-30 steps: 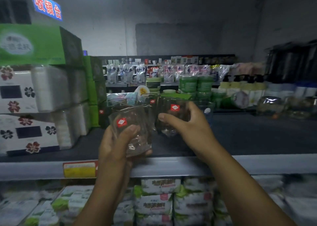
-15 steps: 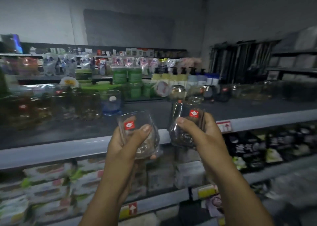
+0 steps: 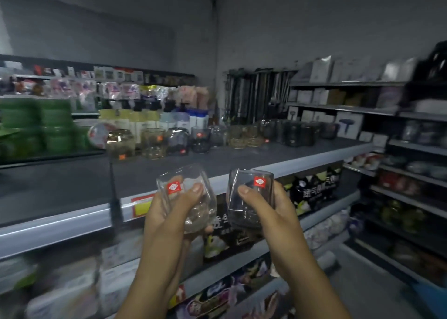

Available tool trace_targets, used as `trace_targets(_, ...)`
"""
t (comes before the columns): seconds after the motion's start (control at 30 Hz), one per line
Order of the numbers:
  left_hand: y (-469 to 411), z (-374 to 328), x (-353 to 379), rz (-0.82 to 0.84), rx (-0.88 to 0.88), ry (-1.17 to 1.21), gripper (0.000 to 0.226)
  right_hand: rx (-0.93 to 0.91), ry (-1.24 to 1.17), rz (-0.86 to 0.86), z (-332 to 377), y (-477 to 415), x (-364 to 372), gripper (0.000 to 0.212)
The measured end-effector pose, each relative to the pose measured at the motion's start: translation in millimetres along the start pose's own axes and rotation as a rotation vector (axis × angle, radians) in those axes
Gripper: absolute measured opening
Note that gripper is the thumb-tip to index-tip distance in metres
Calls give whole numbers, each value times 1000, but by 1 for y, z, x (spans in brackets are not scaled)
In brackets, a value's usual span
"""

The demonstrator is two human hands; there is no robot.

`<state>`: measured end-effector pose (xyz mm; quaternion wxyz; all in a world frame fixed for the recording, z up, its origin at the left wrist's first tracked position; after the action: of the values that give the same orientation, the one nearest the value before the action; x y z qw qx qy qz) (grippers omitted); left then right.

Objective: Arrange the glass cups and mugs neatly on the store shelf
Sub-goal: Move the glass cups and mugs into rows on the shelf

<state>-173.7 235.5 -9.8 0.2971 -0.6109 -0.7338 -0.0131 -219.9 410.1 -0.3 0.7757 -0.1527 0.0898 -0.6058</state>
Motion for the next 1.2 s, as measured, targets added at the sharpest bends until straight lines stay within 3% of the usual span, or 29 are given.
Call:
trace_targets(0.27, -94, 57, 40, 48, 18, -59, 61, -21, 85, -88, -19, -84, -76, 31)
trace_targets(0.43, -149, 62, 57, 45, 44, -115, 61, -43, 98, -51, -26, -150, -90, 30)
trace_targets(0.6, -181, 58, 53, -31, 103, -221, 64, -61, 116, 5, -38, -212, -86, 53)
trace_targets(0.77, -199, 47, 43, -104, 151, -330, 65, -27, 179, 169, -60, -271, -66, 78)
trace_targets(1.0, -215, 49, 36, -228, 171, -387, 76, -85, 254, 434, -70, -324, -18, 80)
trace_targets(1.2, -219, 48, 27, -330, 202, -438, 64, -97, 377, 573, -74, -341, 2, 84)
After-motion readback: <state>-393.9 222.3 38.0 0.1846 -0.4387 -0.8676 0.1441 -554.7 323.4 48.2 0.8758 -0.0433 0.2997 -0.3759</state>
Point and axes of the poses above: each hand's wrist, its own y-axis away from the middle knuckle, its own x-axis out of the palm, z = x × y, the point moved 7 cm from there along -y, towards the middle knuckle, and after that the axes turned 7 degrees about z, right-handed, at the moved point
